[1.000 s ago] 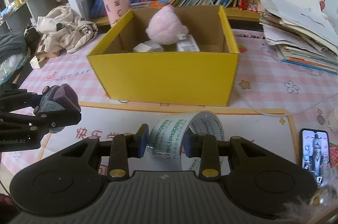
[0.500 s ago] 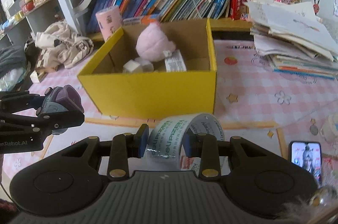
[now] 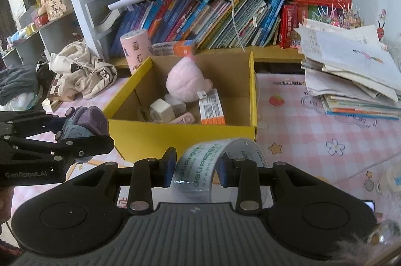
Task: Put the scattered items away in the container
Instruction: 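Carry the toy car and tape roll with both grippers toward the yellow box, then open both grippers over the yellow box to drop the car and tape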
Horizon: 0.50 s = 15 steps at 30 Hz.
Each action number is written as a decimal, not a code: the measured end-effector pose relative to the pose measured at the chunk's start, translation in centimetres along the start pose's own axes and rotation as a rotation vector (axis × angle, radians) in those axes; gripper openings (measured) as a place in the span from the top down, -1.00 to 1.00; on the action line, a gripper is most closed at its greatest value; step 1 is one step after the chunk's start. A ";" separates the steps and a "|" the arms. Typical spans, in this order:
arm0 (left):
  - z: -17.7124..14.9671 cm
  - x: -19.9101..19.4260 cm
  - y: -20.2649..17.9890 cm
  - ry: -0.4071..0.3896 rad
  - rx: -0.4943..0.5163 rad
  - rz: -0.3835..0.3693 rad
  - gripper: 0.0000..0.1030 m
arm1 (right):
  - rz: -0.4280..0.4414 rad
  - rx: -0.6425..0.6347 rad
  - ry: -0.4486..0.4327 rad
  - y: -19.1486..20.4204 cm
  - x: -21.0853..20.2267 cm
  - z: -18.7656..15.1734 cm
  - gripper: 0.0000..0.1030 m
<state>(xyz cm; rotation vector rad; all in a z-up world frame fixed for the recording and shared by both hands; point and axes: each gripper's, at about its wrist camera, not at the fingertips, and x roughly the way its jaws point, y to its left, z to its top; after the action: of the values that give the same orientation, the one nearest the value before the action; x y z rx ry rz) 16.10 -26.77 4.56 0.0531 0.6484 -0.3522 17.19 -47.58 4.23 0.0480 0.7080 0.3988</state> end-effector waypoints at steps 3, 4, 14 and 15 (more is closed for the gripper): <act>0.9 0.1 0.0 -0.016 0.015 -0.003 -0.01 | 0.001 -0.015 -0.019 0.0 -0.1 0.8 0.39; 1.2 0.1 0.0 -0.024 0.020 -0.003 -0.01 | 0.001 -0.023 -0.028 0.1 -0.1 1.1 0.39; 5.0 3.5 1.8 -0.077 0.025 0.030 -0.01 | 0.013 -0.100 -0.123 0.5 2.8 6.0 0.39; 5.3 4.1 2.0 -0.070 0.019 0.031 -0.01 | 0.015 -0.104 -0.117 0.5 3.6 6.4 0.39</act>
<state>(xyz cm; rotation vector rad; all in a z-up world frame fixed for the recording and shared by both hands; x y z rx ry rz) 22.91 -26.96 6.14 0.0689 0.5746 -0.3289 23.61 -45.24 6.99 -0.0210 0.5708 0.4434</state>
